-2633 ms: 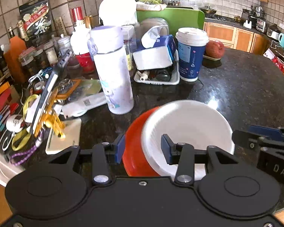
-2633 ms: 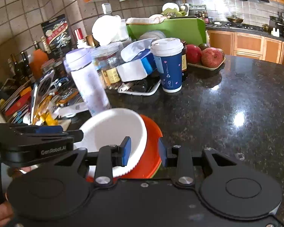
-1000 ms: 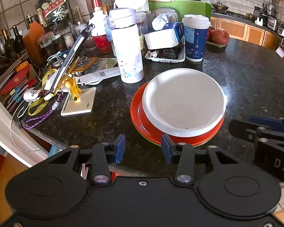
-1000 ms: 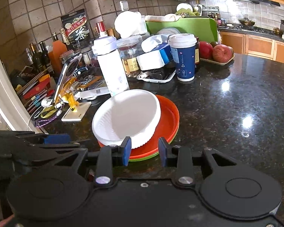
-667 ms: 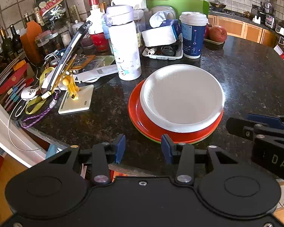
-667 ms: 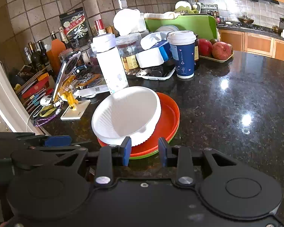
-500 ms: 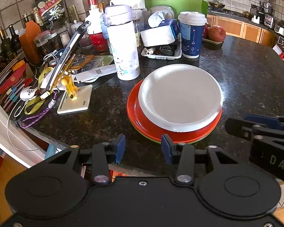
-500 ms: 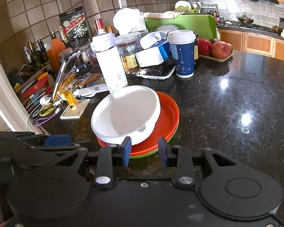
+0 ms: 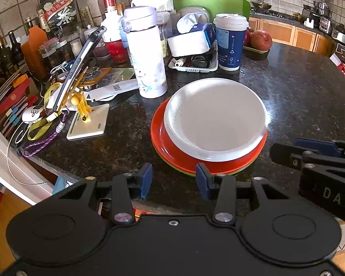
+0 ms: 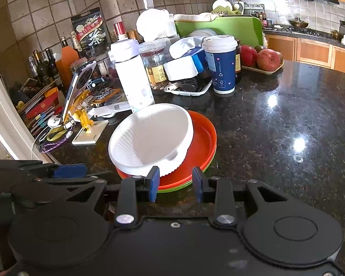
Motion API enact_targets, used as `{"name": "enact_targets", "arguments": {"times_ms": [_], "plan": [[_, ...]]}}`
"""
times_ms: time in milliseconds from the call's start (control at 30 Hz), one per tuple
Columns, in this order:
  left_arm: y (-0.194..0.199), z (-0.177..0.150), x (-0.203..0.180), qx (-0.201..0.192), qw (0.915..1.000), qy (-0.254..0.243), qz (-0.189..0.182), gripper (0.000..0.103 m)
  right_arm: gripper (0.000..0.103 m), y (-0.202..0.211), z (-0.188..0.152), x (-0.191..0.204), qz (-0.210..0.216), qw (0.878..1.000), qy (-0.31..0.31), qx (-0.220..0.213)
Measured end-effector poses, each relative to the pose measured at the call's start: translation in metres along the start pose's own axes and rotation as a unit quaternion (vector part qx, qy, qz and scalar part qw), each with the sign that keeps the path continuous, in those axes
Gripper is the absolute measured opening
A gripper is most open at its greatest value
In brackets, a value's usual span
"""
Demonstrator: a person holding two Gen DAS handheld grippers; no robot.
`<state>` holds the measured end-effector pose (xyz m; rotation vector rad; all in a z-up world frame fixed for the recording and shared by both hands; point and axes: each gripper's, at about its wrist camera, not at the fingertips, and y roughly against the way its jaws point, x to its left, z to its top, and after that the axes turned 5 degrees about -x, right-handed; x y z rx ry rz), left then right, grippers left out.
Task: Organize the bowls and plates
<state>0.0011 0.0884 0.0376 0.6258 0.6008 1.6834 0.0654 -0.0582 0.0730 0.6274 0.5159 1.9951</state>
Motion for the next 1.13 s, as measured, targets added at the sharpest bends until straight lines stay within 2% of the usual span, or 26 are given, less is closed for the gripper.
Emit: {"name": "enact_targets", "arguments": {"times_ms": [1133], "plan": [[0.002, -0.003, -0.010, 0.004, 1.0000, -0.002, -0.006, 0.051, 0.034, 0.003, 0.000, -0.006, 0.006, 1.000, -0.002, 0.003]]}}
